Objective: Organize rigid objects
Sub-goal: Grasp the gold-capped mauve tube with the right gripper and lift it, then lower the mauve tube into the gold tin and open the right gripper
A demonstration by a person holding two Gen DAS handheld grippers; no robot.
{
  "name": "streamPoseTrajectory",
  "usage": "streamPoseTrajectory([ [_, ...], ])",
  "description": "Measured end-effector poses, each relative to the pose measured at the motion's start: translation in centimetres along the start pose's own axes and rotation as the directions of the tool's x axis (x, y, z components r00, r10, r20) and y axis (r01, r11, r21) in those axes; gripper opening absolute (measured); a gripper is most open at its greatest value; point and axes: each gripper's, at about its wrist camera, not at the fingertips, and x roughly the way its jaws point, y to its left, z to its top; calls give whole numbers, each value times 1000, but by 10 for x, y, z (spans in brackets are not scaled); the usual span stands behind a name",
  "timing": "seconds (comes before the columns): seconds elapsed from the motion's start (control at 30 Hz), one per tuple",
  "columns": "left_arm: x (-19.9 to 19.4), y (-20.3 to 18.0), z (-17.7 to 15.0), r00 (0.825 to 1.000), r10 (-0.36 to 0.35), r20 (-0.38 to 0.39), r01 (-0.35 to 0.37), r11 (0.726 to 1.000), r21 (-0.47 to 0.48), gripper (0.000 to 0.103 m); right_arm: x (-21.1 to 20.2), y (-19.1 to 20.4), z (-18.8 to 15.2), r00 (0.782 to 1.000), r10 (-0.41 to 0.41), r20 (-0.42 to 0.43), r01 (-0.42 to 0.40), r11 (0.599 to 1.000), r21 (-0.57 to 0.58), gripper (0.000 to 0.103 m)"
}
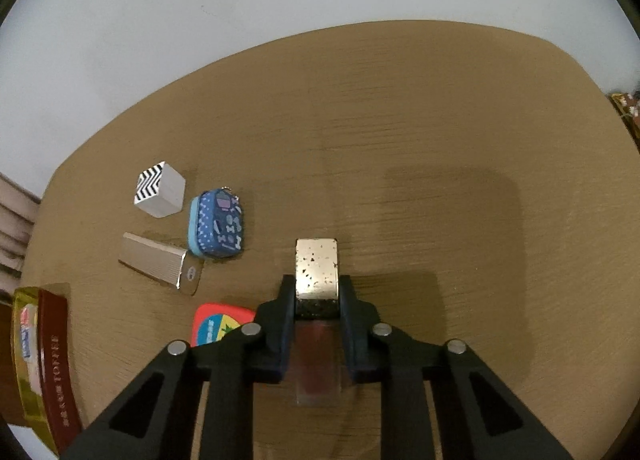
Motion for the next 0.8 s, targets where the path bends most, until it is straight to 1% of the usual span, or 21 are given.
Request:
streamPoseTrajectory([
  [0.07,-8,2,-1,1000,2,19,-2,1000,-10,88,-13,-9,-2,1000,-2,28,2,1000,-7,20],
  [0.17,-20,5,-6,999,30,44,-29,999,-18,88,-34,-12,-7,998,40,52,-39,999,-20,20],
  [0.23,-26,7,-11,997,48,53,-46,998,-32,88,-55,-2,-12,993,102,56,-99,994,-55,20],
  [0.3,-34,10,-20,995,78,60,-76,996,-41,88,-69,16,-17,986,159,47,-154,984,-85,20],
  [0.33,-39,12,-24,993,99,68,-96,994,-50,88,-81,35,-20,977,209,41,-204,973,-112,20],
  [0.4,-49,19,-33,987,136,87,-130,989,-68,88,-91,64,-25,962,271,30,-263,952,-158,20],
  [0.5,-61,31,-44,972,209,105,-201,976,-89,88,-108,129,-41,929,369,-19,-361,897,-255,20],
  [0.53,-64,35,-47,967,228,109,-219,971,-93,88,-109,156,-51,915,400,-53,-397,870,-292,20],
  [0.57,-66,40,-50,964,243,111,-233,968,-96,89,-109,172,-57,904,420,-80,-424,852,-308,20],
  [0.63,-69,49,-52,956,273,107,-261,959,-113,89,-99,218,-73,876,458,-152,-482,813,-328,20],
  [0.77,-76,64,-54,956,269,114,-251,956,-151,89,-78,281,-109,856,458,-239,-517,774,-366,20],
  [0.8,-78,68,-55,956,270,115,-250,955,-161,89,-75,290,-115,853,455,-256,-521,770,-368,20],
])
